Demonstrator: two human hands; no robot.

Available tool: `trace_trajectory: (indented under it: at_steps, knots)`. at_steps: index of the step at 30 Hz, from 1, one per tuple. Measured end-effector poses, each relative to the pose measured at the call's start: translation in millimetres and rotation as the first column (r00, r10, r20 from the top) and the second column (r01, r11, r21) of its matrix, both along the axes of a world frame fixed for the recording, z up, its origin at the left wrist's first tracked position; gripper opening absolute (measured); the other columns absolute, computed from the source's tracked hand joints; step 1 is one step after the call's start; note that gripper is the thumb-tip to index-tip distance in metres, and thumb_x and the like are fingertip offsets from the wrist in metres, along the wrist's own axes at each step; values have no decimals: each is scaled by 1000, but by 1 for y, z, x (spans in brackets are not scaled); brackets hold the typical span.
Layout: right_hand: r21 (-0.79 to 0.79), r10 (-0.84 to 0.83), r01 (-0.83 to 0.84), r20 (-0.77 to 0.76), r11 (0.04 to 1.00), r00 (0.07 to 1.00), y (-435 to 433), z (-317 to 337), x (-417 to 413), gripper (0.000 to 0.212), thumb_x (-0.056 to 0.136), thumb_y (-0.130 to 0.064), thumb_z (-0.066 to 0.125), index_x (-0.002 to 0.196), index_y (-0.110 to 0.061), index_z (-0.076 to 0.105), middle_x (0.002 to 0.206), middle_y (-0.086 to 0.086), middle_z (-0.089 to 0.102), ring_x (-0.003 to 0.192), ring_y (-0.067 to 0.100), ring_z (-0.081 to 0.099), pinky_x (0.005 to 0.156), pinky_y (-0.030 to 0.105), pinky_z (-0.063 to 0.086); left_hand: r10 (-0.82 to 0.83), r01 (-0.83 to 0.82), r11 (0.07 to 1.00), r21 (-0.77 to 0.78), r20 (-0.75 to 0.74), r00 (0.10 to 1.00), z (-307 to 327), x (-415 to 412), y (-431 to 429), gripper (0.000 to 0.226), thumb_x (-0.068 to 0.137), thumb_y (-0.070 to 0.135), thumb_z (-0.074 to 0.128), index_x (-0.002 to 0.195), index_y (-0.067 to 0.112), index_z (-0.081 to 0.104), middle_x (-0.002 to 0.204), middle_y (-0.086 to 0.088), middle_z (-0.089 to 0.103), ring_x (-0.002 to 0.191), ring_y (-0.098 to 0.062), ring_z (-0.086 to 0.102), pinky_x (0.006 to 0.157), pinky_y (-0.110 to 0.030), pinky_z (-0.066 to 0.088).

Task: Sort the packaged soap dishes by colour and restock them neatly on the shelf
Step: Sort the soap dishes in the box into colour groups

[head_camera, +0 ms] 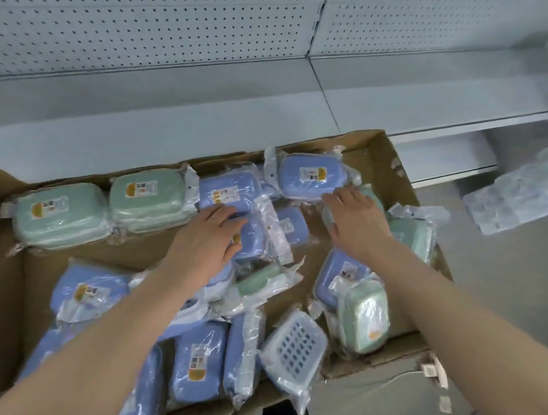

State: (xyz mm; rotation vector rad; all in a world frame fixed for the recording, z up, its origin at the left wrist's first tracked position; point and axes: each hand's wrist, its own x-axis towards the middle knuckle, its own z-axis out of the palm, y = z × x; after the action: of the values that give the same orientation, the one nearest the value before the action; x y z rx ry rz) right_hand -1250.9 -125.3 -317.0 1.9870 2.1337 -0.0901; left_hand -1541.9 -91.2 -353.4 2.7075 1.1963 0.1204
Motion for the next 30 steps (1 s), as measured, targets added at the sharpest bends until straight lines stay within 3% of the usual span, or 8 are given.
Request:
trace_trajectory:
  at_steps: [3,6,11,15,19,22,26,30]
  knots:
    - [-92,-129,140,119,986,984,4,7,58,63,77,-14,59,138,-14,45,134,12,50,125,34,45,100,44,40,-15,15,999,-29,17,1000,-2,57,5,53,77,25,77,126,12,61,129,-9,58,119,-31,54,95,-45,51]
    - [-131,-227,254,195,958,954,1,13,102,52,84,-29,55,135,-20,45,133,10,47,125,32,42,100,42,35,-68,70,997,-33,56,996,1,118,6,56,77,25,79,128,12,60,129,-9,59,118,-30,56,94,-43,51]
    - [-253,-195,241,195,937,961,-30,9,136,62,89,-55,53,139,-21,42,138,10,47,126,31,44,100,41,38,-126,125,987,-106,-1,992,-10,220,7,63,89,27,66,145,14,39,148,-10,40,135,-30,38,103,-44,45]
    - [-220,-129,140,66,965,989,-50,0,145,59,93,-50,50,145,-24,39,138,8,49,125,30,45,102,42,38,-72,52,994,-91,-238,969,-27,275,5,81,91,38,60,152,6,16,153,-20,28,140,-35,27,111,-43,34]
    - [-220,-76,76,12,973,997,-61,-2,153,56,94,-46,49,146,-26,39,141,5,47,127,29,45,102,42,38,48,-69,996,-55,-318,947,-29,296,0,93,81,41,69,149,6,17,140,-21,44,126,-36,40,103,-43,37]
    - [-255,-21,8,-50,967,999,-62,4,157,59,88,-36,52,146,-27,38,151,1,37,132,28,40,102,41,36,95,-111,992,-52,-249,964,-19,295,0,94,77,51,69,147,8,23,136,-18,47,123,-36,42,101,-43,38]
    - [-403,93,-105,-51,909,994,-58,14,161,80,81,-23,67,150,-33,28,161,-5,14,143,27,24,111,40,29,143,-139,989,43,-123,982,10,272,-3,91,79,60,62,146,11,26,136,-15,47,120,-33,46,101,-43,38]
    - [-477,195,-151,43,866,980,-61,-3,153,72,93,-13,55,154,-32,22,163,-4,7,149,29,7,119,42,15,274,-263,950,168,-43,961,43,241,-1,90,73,61,61,143,12,34,124,-14,55,110,-34,51,91,-46,39]
